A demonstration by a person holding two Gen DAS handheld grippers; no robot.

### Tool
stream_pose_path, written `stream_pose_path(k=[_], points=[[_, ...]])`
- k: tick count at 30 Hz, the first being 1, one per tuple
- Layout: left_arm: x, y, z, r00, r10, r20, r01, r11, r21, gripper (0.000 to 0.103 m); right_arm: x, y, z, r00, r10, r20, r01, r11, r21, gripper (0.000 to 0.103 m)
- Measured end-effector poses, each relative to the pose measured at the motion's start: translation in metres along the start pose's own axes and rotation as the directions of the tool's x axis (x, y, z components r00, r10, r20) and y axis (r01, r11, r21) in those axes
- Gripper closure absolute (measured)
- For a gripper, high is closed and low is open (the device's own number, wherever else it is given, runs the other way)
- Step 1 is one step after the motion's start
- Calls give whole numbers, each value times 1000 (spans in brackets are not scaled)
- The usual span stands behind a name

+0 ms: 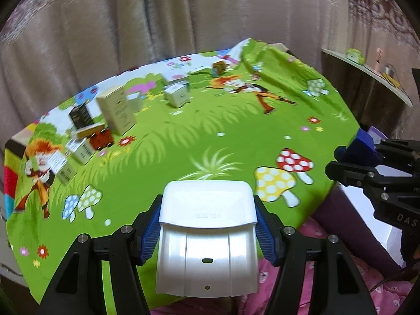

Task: Organize rigid objects
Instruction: 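Carry the blue cube and white holder into the storage box and release both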

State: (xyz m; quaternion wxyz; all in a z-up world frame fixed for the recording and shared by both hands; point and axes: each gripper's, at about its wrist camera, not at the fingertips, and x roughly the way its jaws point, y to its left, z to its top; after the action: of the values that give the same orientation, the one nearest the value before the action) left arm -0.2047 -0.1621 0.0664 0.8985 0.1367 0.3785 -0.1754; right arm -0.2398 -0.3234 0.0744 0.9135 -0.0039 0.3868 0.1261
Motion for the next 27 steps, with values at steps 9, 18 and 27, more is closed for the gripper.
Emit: stream_pose_path(k=[9, 18, 27], points=[[-1, -55, 15, 996, -86, -5, 85, 986, 146, 39, -20, -39, -26, 999, -47, -2, 47, 994, 96, 72], [0, -108, 30, 986, -163, -38, 167, 949, 268, 39, -48, -83, -46, 992, -126, 9, 122, 975, 186, 72], [12, -181, 31, 963, -242, -121, 270, 865, 424, 39, -65, -130, -82, 974, -220, -55, 226, 937, 266, 72]])
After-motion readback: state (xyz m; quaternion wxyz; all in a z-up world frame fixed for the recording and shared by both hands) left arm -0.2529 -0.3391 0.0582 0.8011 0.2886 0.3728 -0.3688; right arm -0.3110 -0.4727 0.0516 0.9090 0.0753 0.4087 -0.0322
